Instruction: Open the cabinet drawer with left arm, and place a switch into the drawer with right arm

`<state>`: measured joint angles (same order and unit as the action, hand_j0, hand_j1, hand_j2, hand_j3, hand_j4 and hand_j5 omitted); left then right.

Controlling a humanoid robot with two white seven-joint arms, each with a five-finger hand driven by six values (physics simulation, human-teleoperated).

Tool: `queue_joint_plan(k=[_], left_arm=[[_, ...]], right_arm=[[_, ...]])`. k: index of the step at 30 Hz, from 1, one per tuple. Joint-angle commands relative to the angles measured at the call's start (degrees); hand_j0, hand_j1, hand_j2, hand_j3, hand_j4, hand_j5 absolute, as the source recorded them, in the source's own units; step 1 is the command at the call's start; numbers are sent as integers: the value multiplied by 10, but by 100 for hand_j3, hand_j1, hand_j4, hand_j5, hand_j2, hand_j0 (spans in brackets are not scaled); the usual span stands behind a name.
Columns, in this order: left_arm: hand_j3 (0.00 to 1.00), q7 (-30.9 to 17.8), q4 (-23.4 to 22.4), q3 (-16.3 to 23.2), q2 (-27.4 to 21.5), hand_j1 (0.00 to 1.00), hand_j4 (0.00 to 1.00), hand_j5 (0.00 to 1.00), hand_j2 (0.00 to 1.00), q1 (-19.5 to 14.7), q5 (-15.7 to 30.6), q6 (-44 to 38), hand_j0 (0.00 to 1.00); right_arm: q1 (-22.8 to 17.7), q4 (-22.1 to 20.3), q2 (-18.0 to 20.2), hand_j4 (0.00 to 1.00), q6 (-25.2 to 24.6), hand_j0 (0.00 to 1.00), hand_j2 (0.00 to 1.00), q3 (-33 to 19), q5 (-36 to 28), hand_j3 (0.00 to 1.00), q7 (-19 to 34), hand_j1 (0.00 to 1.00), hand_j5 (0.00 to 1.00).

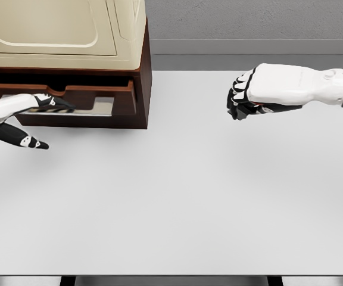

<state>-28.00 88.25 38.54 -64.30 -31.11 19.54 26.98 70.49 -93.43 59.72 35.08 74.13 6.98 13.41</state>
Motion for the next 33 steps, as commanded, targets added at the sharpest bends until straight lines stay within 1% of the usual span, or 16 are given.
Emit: queue_joint_plan(k=[1,6,8,9,11,14,18,22,26,28,29,30,31,33], left_arm=[[91,-6,15,11,1,91,91,91,91,2,15,22,91],[91,-5,23,11,-6,91,91,91,91,6,19,27,91],[91,-5,23,10,-7,91,91,91,91,13,21,28,91],[91,-4,23,10,-7,91,91,91,91,13,22,32,91],[91,-4,23,10,-14,91,91,91,91,14,24,35,91],[91,-4,24,11,-16,91,91,91,91,15,29,36,91],[91,-4,36,9,-23,91,91,91,91,19,32,36,91],[91,-3,40,10,-25,91,91,91,91,20,32,36,91],[91,-2,45,7,-29,91,91,91,91,32,37,38,91],[91,-2,45,8,-31,91,91,91,91,33,37,46,91],[91,-2,45,8,-33,91,91,91,91,33,37,46,91],[91,-2,45,8,-33,91,91,91,91,33,37,47,91],[91,-2,45,8,-33,91,91,91,91,33,37,47,91],[91,-2,45,8,-33,91,91,91,91,33,37,47,91]], right_arm=[[0,0,0,44,-1,44,44,-2,-4,44,-1,44,44],[3,0,-1,44,-1,44,44,-3,-9,44,-1,44,44],[4,0,-2,44,-1,44,44,-4,-12,44,-1,44,44],[3,0,-11,44,-1,44,44,-14,-13,44,-1,44,44],[5,1,-26,44,-1,44,44,-19,-18,44,-1,44,44],[14,2,-49,44,-1,44,44,-19,-28,44,-1,44,44],[22,0,-87,43,-1,43,43,-19,-29,43,-3,43,43],[33,1,-108,43,-1,43,43,-19,-29,43,-4,43,43],[41,1,-140,44,-1,44,44,-22,-30,44,-5,44,44],[43,3,-155,44,-1,44,44,-22,-30,44,-5,44,44],[50,3,-159,44,-1,44,44,-23,-31,44,-5,44,44],[54,5,-168,44,-1,44,44,-22,-44,44,-2,44,44],[55,6,-174,44,-1,44,44,-22,-45,44,-2,44,44],[60,20,-196,43,-1,43,43,-22,-46,43,-1,43,43]])
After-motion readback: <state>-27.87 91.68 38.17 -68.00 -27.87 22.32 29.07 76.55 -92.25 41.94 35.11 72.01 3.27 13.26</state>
